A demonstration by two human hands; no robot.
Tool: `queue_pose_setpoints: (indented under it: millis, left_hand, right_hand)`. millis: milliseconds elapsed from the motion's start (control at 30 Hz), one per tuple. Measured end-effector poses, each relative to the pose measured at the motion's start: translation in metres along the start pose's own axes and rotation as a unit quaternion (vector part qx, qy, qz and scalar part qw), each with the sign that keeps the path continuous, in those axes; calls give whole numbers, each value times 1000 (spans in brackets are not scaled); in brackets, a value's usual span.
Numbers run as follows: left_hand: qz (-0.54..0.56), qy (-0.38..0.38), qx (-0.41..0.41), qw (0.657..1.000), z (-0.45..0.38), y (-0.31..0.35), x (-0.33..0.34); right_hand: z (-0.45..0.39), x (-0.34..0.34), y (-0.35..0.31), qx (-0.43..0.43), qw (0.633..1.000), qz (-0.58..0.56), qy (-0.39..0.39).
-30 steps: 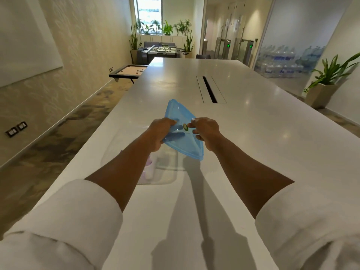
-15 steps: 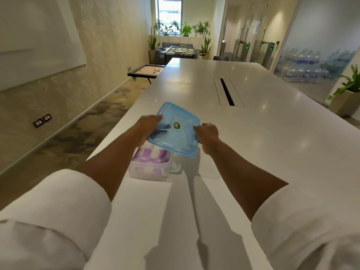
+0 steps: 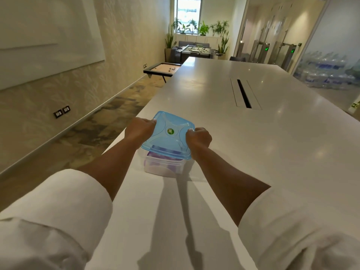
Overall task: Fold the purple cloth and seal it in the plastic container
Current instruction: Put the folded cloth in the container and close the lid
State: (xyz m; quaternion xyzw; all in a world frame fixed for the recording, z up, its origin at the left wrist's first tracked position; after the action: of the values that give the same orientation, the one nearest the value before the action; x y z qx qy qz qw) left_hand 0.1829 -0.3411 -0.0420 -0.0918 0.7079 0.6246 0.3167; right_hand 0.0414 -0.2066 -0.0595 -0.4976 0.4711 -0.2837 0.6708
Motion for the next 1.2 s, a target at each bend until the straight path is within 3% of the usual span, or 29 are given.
queue_pose_setpoints:
  millis: [600,867,1200]
  left_hand:
    - [-46,14,55,997,-6,-24,2]
    - [-99,-18,8,995,-4,-35,5]
    - [-15,-94,-50,994,-7,-38,20]
  right_hand:
    - [12,12,-3,7,999,32,29]
    - [15,20,3,43,996,82,7]
    - [11,23,9,52,997,34,-46]
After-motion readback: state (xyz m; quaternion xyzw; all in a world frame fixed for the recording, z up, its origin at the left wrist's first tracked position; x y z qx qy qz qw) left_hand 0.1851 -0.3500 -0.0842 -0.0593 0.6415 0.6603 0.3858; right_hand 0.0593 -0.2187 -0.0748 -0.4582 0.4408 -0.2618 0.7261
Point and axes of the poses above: each hand's wrist, its own z-axis away from the middle knuckle, its own x-axis out of the palm, y = z × x, the point moved 3 cm from there along -z, towards the middle knuckle, and after that the axes turned 1 degree about -x, right-handed, at the moved point
